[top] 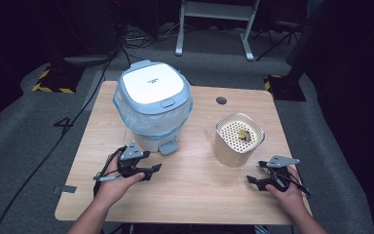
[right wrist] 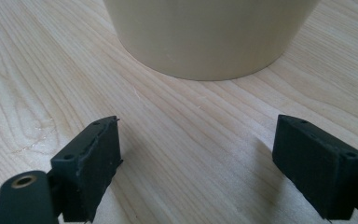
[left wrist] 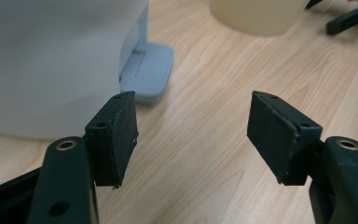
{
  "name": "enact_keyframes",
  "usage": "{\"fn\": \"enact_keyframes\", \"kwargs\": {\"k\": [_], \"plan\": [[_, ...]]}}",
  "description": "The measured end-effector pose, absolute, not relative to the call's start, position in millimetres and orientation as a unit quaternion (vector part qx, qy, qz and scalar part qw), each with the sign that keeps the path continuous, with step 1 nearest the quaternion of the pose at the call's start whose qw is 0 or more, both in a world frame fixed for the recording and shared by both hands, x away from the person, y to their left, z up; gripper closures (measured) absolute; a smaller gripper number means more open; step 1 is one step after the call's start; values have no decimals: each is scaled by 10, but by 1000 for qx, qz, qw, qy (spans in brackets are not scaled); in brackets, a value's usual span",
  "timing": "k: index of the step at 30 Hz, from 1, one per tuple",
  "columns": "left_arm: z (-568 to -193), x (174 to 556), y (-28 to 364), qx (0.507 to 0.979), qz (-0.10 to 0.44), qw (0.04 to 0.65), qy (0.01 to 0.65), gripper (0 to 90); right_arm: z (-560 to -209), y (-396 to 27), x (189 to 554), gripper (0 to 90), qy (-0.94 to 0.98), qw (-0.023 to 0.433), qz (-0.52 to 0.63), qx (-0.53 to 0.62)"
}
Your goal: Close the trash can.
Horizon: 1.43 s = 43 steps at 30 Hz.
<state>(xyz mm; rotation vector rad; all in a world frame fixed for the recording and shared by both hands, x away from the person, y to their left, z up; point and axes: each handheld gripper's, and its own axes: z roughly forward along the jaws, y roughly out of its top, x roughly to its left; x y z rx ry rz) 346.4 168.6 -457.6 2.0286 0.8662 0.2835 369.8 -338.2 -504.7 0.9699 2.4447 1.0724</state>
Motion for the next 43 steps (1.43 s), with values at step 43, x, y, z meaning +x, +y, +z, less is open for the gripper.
{"fn": "enact_keyframes", "kwargs": {"k": [43], "plan": [[-5045, 3439, 1705, 849, 138, 342, 378, 123, -5047, -3382, 3698, 153, 851, 150, 373, 337]]}}
